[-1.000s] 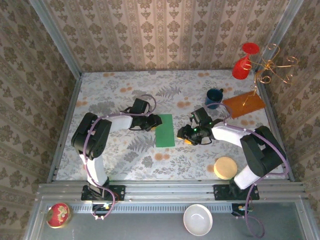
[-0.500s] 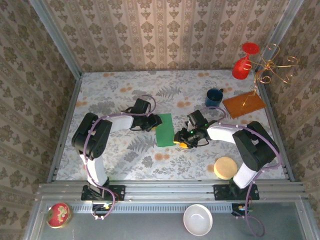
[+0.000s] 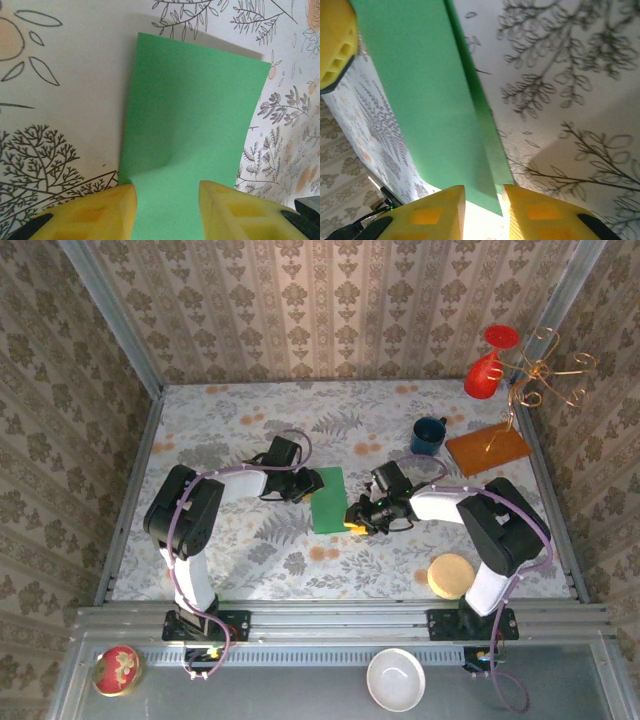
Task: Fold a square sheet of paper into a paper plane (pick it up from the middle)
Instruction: Fold the triangle a second time at the center of the table.
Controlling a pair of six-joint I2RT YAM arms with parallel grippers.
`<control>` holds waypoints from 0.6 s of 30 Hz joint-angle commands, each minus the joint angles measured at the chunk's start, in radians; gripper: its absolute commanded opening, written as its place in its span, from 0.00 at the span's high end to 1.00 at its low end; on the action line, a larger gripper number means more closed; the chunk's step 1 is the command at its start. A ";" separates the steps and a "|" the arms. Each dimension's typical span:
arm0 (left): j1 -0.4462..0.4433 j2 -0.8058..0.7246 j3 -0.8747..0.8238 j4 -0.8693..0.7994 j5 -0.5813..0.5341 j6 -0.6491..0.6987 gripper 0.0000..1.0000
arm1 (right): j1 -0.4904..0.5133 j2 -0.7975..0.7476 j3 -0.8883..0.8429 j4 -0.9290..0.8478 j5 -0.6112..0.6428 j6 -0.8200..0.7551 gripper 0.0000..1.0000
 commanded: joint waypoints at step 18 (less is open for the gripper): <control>-0.007 0.024 -0.005 -0.127 -0.016 0.010 0.59 | -0.013 -0.025 -0.047 0.070 0.005 0.043 0.89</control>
